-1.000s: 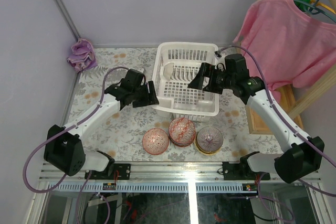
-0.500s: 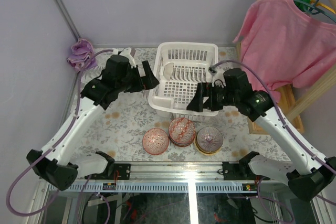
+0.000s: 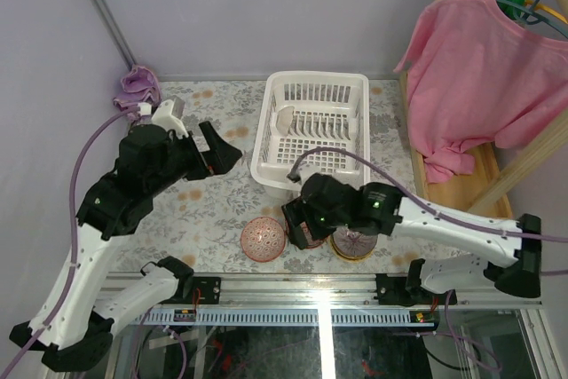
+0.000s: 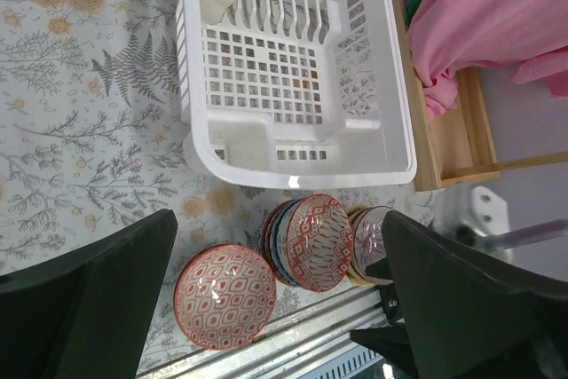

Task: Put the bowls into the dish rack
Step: Pick up the bowl from the center of the board.

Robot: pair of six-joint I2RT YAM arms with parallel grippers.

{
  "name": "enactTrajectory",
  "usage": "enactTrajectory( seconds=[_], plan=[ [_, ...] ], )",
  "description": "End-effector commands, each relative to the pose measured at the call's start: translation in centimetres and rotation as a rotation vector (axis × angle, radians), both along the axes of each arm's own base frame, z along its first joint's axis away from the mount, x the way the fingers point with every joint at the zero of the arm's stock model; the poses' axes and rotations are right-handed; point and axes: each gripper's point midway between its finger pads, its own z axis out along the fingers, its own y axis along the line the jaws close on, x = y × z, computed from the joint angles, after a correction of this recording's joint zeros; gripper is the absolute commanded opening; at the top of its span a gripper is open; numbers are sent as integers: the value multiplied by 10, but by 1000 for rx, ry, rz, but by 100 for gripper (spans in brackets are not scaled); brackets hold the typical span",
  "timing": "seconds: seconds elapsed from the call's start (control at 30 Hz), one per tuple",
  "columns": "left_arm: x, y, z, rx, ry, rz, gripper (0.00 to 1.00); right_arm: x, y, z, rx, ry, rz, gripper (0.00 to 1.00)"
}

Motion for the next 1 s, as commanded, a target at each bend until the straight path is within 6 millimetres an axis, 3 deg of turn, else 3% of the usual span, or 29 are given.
enactTrajectory(
  seconds=[0.0,0.1,0.23,0.4,0.83,0.97],
  plan=[
    [-16,13,-13,20,48,34,100,15,18,-3,-94,-139,-96,78],
    [-23,18,-17,20,54,47,100,15,39,-21,-129,-151,-101,72],
    [-29,24,-26,31,63,61,100,20,55,-43,-168,-139,-137,54],
    [-31,29,-30,46,65,77,100,34,57,-53,-226,-176,-206,38],
    [-30,30,-29,51,62,81,100,43,57,-72,-338,-210,-206,27],
    [-31,30,-29,49,65,80,100,46,50,-68,-365,-231,-220,4]
  ],
)
